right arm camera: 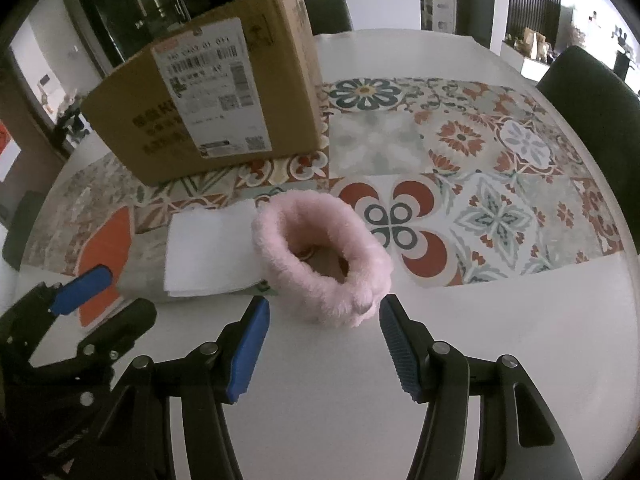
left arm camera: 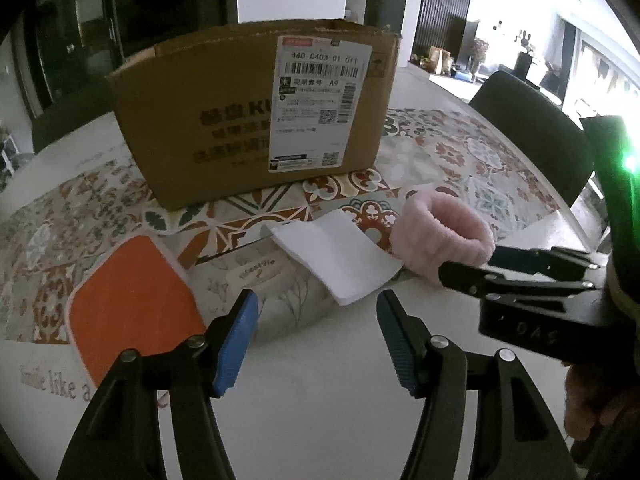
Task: Organize soft objects
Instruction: 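Move both tools back toward the pink ring and white tissue on the table, then grasp the pink fuzzy ring with the right tool while the left tool grasps the white tissue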
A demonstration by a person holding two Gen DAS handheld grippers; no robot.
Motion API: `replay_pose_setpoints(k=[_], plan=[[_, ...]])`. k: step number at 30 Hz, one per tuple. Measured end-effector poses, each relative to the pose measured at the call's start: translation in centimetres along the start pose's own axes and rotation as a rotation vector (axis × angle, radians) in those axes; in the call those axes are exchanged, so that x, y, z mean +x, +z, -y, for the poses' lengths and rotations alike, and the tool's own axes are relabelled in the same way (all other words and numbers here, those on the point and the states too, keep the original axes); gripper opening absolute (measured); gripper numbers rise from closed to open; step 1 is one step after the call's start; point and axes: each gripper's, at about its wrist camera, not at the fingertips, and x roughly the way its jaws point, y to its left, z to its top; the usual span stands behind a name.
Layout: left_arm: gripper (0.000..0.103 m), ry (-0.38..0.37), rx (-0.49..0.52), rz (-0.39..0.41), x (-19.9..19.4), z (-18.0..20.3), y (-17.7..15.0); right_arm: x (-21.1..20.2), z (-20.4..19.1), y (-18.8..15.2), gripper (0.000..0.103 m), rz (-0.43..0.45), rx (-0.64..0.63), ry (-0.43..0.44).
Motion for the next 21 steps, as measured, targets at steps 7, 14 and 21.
replay_pose_setpoints(k=[7, 14, 21], plan=[[0.061, -0.044, -0.058, -0.037, 2.1, -1.0, 1.2, 1.6, 0.2, 0.7, 0.059, -0.016, 0.029, 0.001], [0.061, -0.062, -0.077, -0.060, 3.7, -0.9, 2.5, 2.1, 0.3, 1.3, 0.059, 0.000, 0.044, 0.003], [0.059, -0.091, -0.121, -0.087, 5.1, -0.9, 3.1, 2.4, 1.1, 1.7, 0.059, 0.015, 0.077, 0.027]])
